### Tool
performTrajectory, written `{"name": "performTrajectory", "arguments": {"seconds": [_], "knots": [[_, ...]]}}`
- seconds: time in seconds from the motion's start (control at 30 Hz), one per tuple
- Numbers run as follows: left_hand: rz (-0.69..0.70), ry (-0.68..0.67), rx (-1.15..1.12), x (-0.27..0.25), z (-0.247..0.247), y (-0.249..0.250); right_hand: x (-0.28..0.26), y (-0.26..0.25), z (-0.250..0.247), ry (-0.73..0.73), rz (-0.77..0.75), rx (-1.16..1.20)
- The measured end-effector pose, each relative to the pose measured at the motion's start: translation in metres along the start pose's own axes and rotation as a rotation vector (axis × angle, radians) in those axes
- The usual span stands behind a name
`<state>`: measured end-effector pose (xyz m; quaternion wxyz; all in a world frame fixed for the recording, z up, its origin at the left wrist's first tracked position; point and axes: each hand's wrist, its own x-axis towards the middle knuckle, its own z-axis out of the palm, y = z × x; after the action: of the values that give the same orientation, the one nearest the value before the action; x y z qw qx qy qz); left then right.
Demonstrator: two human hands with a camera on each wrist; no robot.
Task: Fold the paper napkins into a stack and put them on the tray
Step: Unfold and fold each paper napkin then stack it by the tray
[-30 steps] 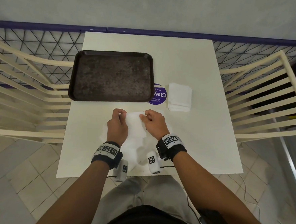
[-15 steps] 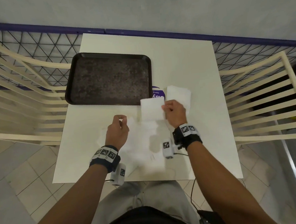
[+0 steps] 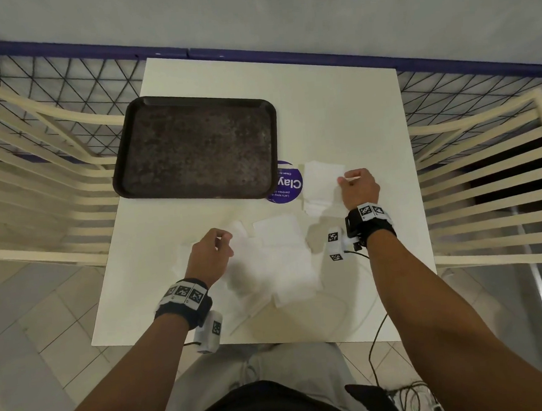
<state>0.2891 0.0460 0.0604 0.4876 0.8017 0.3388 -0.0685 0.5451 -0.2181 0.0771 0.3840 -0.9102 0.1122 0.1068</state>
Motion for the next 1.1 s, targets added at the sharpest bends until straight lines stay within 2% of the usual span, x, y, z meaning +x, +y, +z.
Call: {"name": "performTrajectory", "arguments": {"seconds": [0.13, 0.23, 0.3, 0.37, 0.53, 0.6, 0.7, 0.9, 1.1], "knots": [[0.0, -0.003, -0.002, 0.001, 0.0, 0.004, -0.006, 0.0, 0.003, 0.097, -0.004, 0.066], [0.036, -0.019, 0.032, -0.001, 0.005, 0.012, -0.027, -0.002, 0.006, 0.186, -0.11, 0.111], [0.087, -0.031, 0.095, 0.001, 0.01, 0.014, -0.05, -0.003, 0.011, 0.197, -0.2, 0.159], [0.113, -0.037, 0.168, 0.002, 0.016, 0.011, -0.076, -0.003, 0.022, 0.13, -0.273, 0.175], [0.246, -0.014, 0.474, -0.002, 0.018, -0.009, -0.139, 0.006, 0.061, -0.201, -0.412, 0.051], [0.311, -0.008, 0.55, -0.004, 0.016, -0.014, -0.157, 0.013, 0.077, -0.296, -0.402, 0.014], [0.365, 0.014, 0.543, -0.002, 0.014, -0.017, -0.175, 0.02, 0.093, -0.397, -0.351, -0.021], [0.359, 0.023, 0.566, 0.006, 0.013, -0.018, -0.186, 0.024, 0.098, -0.448, -0.385, -0.128], [0.373, 0.055, 0.541, 0.004, 0.008, -0.014, -0.186, 0.02, 0.09, -0.454, -0.336, -0.113]]}}
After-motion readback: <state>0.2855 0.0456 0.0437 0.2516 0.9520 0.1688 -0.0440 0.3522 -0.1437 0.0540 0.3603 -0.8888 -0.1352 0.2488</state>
